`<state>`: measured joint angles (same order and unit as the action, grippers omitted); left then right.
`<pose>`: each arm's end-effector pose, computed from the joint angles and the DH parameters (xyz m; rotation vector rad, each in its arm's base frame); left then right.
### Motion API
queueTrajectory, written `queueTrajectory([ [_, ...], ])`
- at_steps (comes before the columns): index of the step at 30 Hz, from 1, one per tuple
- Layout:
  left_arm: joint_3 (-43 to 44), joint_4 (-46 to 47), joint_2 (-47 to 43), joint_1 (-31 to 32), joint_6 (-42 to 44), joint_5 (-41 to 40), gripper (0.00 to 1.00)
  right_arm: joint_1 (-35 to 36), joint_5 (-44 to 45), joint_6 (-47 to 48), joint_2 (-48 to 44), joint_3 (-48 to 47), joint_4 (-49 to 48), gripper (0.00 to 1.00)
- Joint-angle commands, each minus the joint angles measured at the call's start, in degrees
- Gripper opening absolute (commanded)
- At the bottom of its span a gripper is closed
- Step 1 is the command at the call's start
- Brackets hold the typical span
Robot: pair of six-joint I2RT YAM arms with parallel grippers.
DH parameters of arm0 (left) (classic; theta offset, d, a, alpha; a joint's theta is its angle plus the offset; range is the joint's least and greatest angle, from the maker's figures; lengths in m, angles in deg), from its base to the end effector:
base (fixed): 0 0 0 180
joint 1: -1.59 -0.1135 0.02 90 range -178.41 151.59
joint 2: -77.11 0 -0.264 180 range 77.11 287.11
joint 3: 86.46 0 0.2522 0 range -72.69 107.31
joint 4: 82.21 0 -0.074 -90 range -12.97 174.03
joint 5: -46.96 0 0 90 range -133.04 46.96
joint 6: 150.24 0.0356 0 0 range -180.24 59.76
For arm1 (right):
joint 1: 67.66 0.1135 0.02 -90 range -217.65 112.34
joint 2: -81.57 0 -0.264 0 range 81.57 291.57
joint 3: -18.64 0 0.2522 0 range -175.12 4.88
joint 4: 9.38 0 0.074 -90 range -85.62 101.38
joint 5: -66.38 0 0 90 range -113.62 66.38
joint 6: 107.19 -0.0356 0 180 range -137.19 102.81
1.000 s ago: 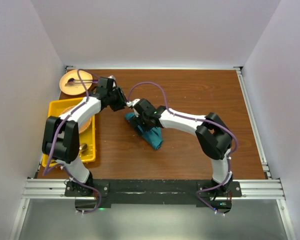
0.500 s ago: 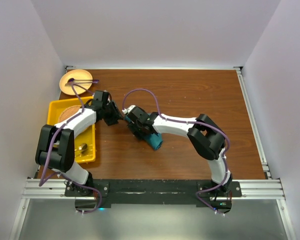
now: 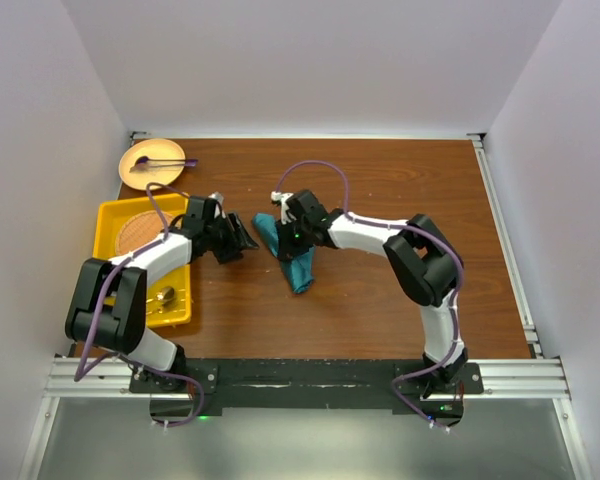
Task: Fold the napkin, place the utensils inside, and roll it up
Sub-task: Roll the napkin with the utensil
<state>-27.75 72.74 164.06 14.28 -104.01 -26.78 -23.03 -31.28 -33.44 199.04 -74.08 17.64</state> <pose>0.2835 -0.0740 0.1711 -0.5802 2.5485 -0.7383 0.3087 0.3114 0.1563 -0.6871 2.4743 0.5989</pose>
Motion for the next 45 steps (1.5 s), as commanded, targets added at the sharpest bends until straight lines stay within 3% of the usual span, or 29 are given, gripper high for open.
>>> queueTrajectory([
  [1, -0.74, 6.19, -1.97, 1.28, -0.87, 3.52, 0.61, -4.44, -20.61, -7.46, 3.9, 6.09, -7.25, 0.08],
  [7, 0.32, 13.48, 1.98, 2.16, -3.69, 7.91, 0.59, -8.93, -37.83, -13.97, 8.82, 10.75, -20.52, 0.07],
  [13, 0.93, 20.95, 4.36, 2.43, -6.06, 10.2, 0.46, -11.83, -43.32, -17.15, 11.47, 14.62, -28.29, 0.07],
  [22, 2.25, 25.79, 10.51, 2.52, -7.47, 7.05, 0.34, -12.1, -37.96, -11.62, 9.45, 13.92, -20.56, 0.15],
  [33, 3.92, 24.65, 14.03, 2.52, -6.95, 4.67, 0.32, -11.66, -27.77, -3.01, -1.8, 12.96, -3.97, 0.49],
  [37, 4.44, 23.86, 14.11, 2.52, -6.68, 4.67, 0.32, -10.88, -23.55, -0.45, -5.49, 13.13, 1.06, 0.56],
  [45, 5.94, 22.89, 15.52, 2.87, -6.42, 5.02, 0.31, -8.33, -12.93, 1.92, -14.01, 17.34, 7.04, 0.61],
])
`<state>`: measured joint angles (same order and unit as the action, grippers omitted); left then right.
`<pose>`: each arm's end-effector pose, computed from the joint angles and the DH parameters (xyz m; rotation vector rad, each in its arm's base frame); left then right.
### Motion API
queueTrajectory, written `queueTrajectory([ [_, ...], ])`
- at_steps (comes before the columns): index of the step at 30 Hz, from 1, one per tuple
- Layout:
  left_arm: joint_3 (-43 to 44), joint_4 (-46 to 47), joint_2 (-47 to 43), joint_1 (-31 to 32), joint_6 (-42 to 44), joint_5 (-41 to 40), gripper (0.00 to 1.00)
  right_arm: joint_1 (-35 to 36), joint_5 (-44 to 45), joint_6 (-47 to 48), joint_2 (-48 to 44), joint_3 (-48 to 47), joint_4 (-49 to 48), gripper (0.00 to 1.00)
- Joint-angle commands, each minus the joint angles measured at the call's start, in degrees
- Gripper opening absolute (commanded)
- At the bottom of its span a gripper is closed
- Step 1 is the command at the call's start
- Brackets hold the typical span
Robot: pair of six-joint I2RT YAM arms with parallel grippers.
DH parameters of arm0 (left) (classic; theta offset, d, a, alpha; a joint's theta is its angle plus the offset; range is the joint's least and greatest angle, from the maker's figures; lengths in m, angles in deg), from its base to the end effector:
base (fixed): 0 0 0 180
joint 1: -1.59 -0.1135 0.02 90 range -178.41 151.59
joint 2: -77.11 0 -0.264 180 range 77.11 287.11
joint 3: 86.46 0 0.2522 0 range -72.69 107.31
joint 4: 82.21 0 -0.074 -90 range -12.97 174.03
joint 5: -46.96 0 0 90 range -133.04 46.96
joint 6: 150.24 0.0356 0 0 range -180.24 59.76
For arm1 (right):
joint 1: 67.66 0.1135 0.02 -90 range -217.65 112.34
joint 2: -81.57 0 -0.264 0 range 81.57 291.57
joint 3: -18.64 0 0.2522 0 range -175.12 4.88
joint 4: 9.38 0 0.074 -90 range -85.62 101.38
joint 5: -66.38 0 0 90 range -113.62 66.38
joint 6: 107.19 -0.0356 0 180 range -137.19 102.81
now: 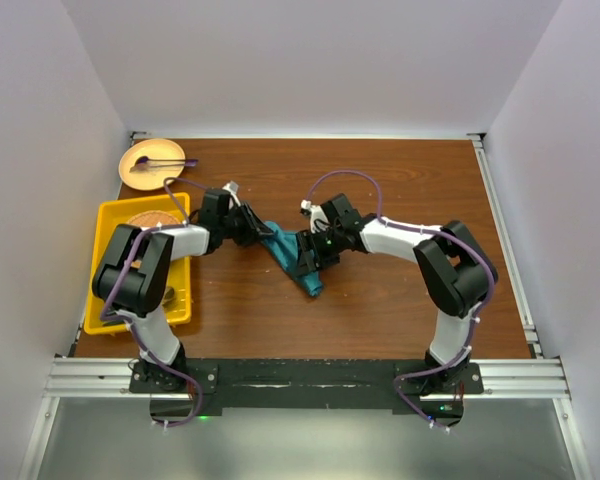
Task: Fold the napkin, place the utensils inside, and roll it up
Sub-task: Roll the napkin with the utensil
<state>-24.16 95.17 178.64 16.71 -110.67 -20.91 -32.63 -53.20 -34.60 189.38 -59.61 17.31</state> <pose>0.3323 -0.1037 0.1413 -0.5391 2.3996 -0.9955 0.2998 0.2316 0.1532 -0.6196 2.6031 0.9893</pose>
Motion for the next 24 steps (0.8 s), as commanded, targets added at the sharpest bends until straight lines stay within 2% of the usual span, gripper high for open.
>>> queueTrajectory([
  [1, 2.53, 0.29, 0.94, 0.62, 0.25, -1.03, 0.31, 1.62, 9.97, 3.26, -5.84, 3.49, 7.9, 0.61],
  [9, 4.46, -1.64, 0.94, 0.88, 1.13, -1.39, 0.31, 3.12, 17.45, 2.47, -12.01, 11.31, 7.56, 0.58],
  [14, 7.1, -6.38, -0.37, 1.41, 2.88, -3.41, 0.32, 4.61, 23.16, 3.61, -13.23, 8.16, 10.18, 0.56],
  [17, 9.29, -10.07, -2.74, 1.41, 3.85, -4.46, 0.35, 6.37, 25.8, 5.8, -14.03, 3.59, 12.47, 0.64],
  [18, 9.82, -13.56, -4.31, 1.41, 4.72, -5.16, 0.39, 7.41, 26.33, 6.5, -14.03, 2.36, 13.26, 0.67],
  [21, 11.58, -19.81, -7.65, 1.24, 6.22, -9.55, 0.46, 10.4, 29.49, 9.48, -12.98, -2.3, 14.4, 0.84],
  [24, 11.59, -24.48, -10.56, 0.1, 6.31, -13.07, 0.5, 13.48, 34.67, 11.25, -11.31, -6.34, 13.79, 0.94],
])
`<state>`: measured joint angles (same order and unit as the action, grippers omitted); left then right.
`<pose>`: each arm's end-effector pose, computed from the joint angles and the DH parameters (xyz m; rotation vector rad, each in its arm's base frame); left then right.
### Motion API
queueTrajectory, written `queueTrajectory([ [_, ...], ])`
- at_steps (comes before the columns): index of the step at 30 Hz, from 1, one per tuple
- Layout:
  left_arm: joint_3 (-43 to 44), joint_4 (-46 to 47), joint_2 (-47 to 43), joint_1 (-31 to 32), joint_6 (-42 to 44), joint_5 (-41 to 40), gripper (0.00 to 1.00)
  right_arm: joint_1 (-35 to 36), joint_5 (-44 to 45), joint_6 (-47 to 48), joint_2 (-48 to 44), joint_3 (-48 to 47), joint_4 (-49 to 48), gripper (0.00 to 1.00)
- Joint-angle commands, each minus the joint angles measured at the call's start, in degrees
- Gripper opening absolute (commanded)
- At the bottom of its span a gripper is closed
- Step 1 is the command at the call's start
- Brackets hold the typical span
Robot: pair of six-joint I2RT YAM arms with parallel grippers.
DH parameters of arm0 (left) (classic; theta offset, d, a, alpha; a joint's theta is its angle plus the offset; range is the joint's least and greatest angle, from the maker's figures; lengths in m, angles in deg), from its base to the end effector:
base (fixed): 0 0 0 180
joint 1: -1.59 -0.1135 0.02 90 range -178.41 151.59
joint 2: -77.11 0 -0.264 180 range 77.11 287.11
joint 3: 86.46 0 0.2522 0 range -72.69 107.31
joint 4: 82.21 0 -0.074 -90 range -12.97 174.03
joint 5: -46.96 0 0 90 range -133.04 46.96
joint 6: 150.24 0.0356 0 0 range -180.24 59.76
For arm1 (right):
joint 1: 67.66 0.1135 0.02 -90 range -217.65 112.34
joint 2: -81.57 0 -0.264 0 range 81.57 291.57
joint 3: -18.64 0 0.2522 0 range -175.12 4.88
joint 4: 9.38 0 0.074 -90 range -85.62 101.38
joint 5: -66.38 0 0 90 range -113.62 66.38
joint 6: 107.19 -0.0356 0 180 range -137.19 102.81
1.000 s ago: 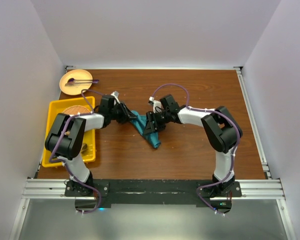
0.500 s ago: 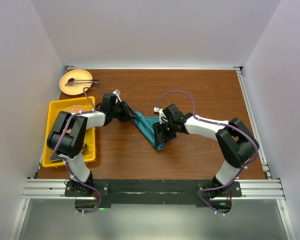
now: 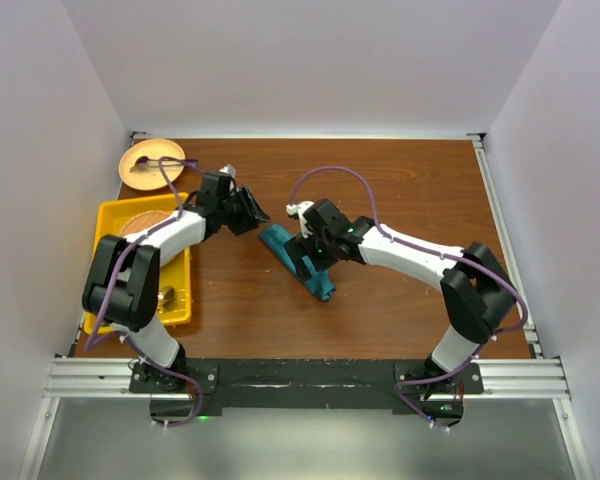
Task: Fold the napkin, place the utensils inside, and roll it up
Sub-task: Roll the napkin with the utensil
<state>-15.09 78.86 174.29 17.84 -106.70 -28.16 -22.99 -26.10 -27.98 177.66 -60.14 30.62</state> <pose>0.3402 -0.1087 0.1893 -0.5148 2.4241 -0.8127 0.2464 0.2457 0.2088 -0.7812 2.5077 0.4087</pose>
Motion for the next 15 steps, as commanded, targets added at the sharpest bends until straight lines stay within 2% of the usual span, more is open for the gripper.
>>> queueTrajectory([
  [1, 2.25, -8.89, -6.74, -1.39, 2.16, -6.6, 0.5, 4.55, 8.54, 4.9, 2.41, -7.91, 0.39, 0.96],
  [4, 0.24, -11.53, -9.29, -2.8, 0.76, -8.63, 0.5, 7.1, 14.24, 5.86, 7.76, -12.66, 1.35, 0.98],
  [8, -4.85, -9.78, -13.33, -3.95, 0.23, -8.81, 0.51, 10.35, 21.28, 7.01, 13.41, -16.63, 2.06, 0.97],
  [15, -6.19, -8.11, -14.57, -4.39, 0.4, -7.76, 0.51, 11.85, 28.32, 7.36, 18.16, -17.34, 0.39, 0.87],
])
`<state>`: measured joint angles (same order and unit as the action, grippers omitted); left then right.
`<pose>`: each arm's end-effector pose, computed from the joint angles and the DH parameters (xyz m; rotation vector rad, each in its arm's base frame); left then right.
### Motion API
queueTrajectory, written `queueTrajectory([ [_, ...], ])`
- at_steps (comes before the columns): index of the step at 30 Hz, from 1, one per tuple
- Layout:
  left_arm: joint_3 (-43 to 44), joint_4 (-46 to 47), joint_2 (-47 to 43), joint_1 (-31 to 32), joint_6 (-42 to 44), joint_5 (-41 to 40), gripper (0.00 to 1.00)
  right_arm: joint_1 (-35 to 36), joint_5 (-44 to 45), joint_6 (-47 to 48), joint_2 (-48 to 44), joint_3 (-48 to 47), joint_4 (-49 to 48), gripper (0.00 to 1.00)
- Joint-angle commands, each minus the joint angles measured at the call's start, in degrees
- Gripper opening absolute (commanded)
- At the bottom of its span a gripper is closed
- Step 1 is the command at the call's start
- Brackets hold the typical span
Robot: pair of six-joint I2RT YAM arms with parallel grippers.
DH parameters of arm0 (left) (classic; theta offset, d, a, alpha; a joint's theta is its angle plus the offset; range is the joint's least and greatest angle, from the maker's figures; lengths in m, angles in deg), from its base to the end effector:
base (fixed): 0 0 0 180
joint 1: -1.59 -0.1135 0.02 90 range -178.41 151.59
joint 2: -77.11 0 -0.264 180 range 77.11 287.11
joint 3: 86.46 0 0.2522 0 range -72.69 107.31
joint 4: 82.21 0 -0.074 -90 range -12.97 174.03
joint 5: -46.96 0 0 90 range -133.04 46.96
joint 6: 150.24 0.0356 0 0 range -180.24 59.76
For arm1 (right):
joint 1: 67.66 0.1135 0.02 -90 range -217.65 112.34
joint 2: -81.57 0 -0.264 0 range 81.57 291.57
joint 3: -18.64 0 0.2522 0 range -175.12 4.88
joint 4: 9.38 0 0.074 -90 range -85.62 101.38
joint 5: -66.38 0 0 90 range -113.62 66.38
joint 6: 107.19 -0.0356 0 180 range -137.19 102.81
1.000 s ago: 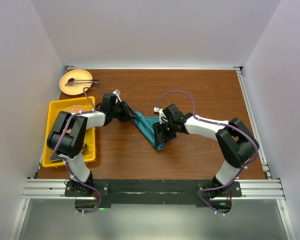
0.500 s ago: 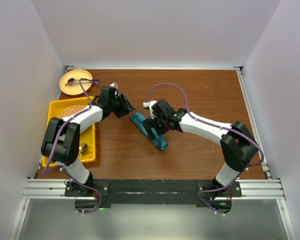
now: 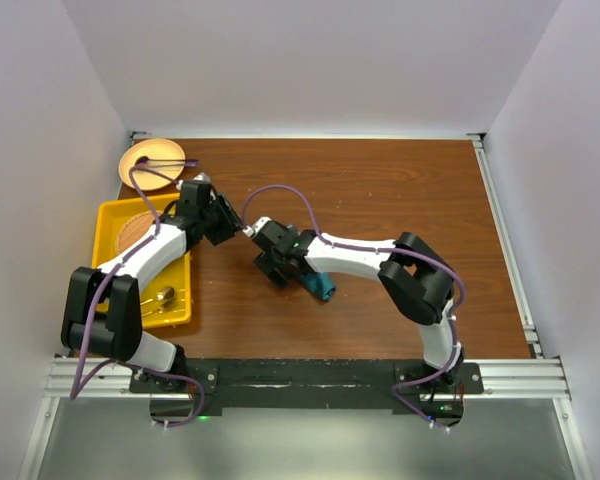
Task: Fold the napkin, place the utensils inside, and roll it up
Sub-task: Roll the napkin with the utensil
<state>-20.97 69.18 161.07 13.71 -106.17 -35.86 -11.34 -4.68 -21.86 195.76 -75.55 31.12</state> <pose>0.2981 -0.0686 0.2161 -0.6617 2.3875 -0.6083 0.2415 0.3416 0.1743 -1.0043 2.3309 -0.0257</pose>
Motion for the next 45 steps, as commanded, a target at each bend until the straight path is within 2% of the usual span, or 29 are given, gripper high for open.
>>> queueTrajectory([
  [1, -0.48, 1.84, -1.17, -0.25, -0.21, 0.55, 0.51, 0.2, 7.16, 1.33, 0.24, -1.58, -0.46, 0.85],
  [7, -1.45, 2.99, -0.03, -0.26, -0.47, 2.05, 0.5, -0.85, 4.8, 1.68, 1.21, 1.32, -3.62, 0.77],
  [11, -1.98, 3.42, -0.29, -0.34, -0.12, 2.4, 0.5, -4.71, -4.14, 0.27, 1.21, 3.95, -6.25, 0.68],
  [13, -2.07, 3.51, -0.38, -0.34, -0.12, 2.49, 0.5, -5.16, -5.92, 0.18, 1.21, 5.18, -6.79, 0.61],
  [14, -2.07, 3.86, -0.29, -0.26, -0.04, 2.49, 0.5, -5.42, -6.54, 0.01, 1.38, 5.36, -7.05, 0.54],
  [17, -2.33, 4.83, 0.58, -0.25, 0.23, 3.89, 0.5, -7.17, -10.84, -1.22, 1.82, 6.33, -8.28, 0.41],
  [20, -2.94, 6.75, 1.38, -0.25, 0.67, 7.05, 0.51, -9.72, -17.86, -3.15, 1.56, 7.38, -10.12, 0.33],
  [21, -3.29, 7.72, 1.47, -0.25, 0.84, 8.97, 0.52, -10.43, -19.28, -3.85, 1.47, 7.73, -10.57, 0.24],
  [22, -4.25, 9.04, 1.47, -0.25, 0.93, 10.21, 0.53, -11.13, -23.99, -4.47, 1.47, 7.74, -10.92, 0.21],
  [24, -4.61, 11.15, 2.08, -0.25, 1.37, 13.28, 0.58, -12.72, -27.8, -6.49, 1.56, 7.48, -11.8, 0.16],
  [29, -4.35, 16.32, 5.24, 0.44, 0.85, 20.58, 0.59, -18.6, -48.18, -14.74, 3.05, 8.87, -18.8, 0.13],
  [38, -2.95, 25.3, 10.86, 5.54, -4.6, 25.42, 0.56, -27.39, -66.9, -21.52, 8.24, 12.83, -29.11, 0.15],
  [45, 2.23, 30.32, 18.25, 8.53, -9.52, 26.84, 0.54, -32.58, -75.27, -21.61, 12.9, 12.31, -29.56, 0.19],
])
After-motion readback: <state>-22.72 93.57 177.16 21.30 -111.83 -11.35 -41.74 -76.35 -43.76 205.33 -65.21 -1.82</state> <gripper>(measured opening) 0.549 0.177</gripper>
